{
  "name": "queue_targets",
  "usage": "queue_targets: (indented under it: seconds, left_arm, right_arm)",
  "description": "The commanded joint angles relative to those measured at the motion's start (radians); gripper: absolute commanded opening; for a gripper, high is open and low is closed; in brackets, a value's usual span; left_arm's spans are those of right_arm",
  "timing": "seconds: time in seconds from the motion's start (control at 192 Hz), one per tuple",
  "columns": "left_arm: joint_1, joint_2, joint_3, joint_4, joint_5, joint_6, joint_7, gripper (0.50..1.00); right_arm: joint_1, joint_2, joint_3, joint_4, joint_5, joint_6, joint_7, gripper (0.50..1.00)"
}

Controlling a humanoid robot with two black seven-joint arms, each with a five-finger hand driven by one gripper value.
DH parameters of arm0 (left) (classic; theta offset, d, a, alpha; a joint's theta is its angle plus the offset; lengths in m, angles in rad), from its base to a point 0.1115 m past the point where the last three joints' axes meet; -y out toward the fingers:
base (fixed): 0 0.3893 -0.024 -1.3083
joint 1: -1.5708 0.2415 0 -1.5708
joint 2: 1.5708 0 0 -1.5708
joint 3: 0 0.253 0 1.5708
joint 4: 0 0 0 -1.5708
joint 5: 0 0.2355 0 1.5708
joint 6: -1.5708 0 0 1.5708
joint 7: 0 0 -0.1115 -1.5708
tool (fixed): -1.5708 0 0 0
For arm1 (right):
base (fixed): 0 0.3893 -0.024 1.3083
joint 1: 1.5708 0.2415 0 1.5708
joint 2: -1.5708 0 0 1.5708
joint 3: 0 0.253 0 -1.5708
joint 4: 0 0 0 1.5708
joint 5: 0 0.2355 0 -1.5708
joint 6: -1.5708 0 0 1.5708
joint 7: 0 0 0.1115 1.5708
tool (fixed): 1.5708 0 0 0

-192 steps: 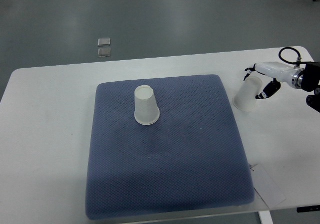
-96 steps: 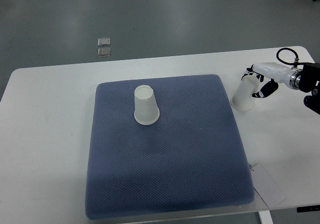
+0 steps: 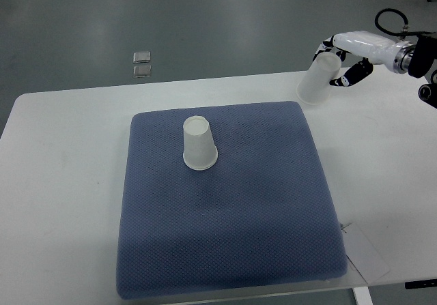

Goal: Stack paper cups
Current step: 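Lift the cup with the right hand and carry it over the cup on the pad, then lower the held cup onto the upside-down cup on the pad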

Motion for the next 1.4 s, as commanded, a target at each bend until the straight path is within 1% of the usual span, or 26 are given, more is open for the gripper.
queue_targets:
  seconds: [0.0,0.198,0.323,0.464,0.656,0.807,0.88,1.198,1.396]
  left_arm:
    - [0.000,0.000,-0.001,0.000,0.000,0.000,0.000,1.000]
    - [0.000,0.000,0.000,0.000,0.000,0.000,0.000,1.000]
    - [0.000,0.000,0.000,0.000,0.000,0.000,0.000,1.000]
    - [0.000,0.000,0.000,0.000,0.000,0.000,0.000,1.000]
    - [0.000,0.000,0.000,0.000,0.000,0.000,0.000,1.000]
    - [0.000,0.000,0.000,0.000,0.000,0.000,0.000,1.000]
    - [0.000,0.000,-0.001,0.000,0.000,0.000,0.000,1.000]
    - [0.000,0.000,0.000,0.000,0.000,0.000,0.000,1.000]
    - [0.000,0.000,-0.001,0.000,0.000,0.000,0.000,1.000]
  right_arm:
    - [0.056,0.001,-0.002,0.055,-0.002,0.002,-0.001,0.500]
    - [0.144,0.028,-0.002,0.170,-0.002,0.007,0.002,0.500]
    - [0.202,0.070,0.000,0.233,-0.002,0.065,0.004,0.500]
    - [0.234,0.131,0.001,0.265,-0.002,0.079,0.001,0.500]
    - [0.256,0.209,0.001,0.267,-0.002,0.120,-0.003,0.500]
    - [0.246,0.248,0.000,0.265,-0.002,0.137,-0.004,0.500]
    - [0.234,0.269,-0.003,0.263,-0.002,0.139,-0.025,0.500]
    - [0.205,0.301,-0.018,0.233,-0.031,0.139,-0.030,0.500]
    - [0.205,0.298,-0.040,0.222,-0.057,0.139,-0.030,0.500]
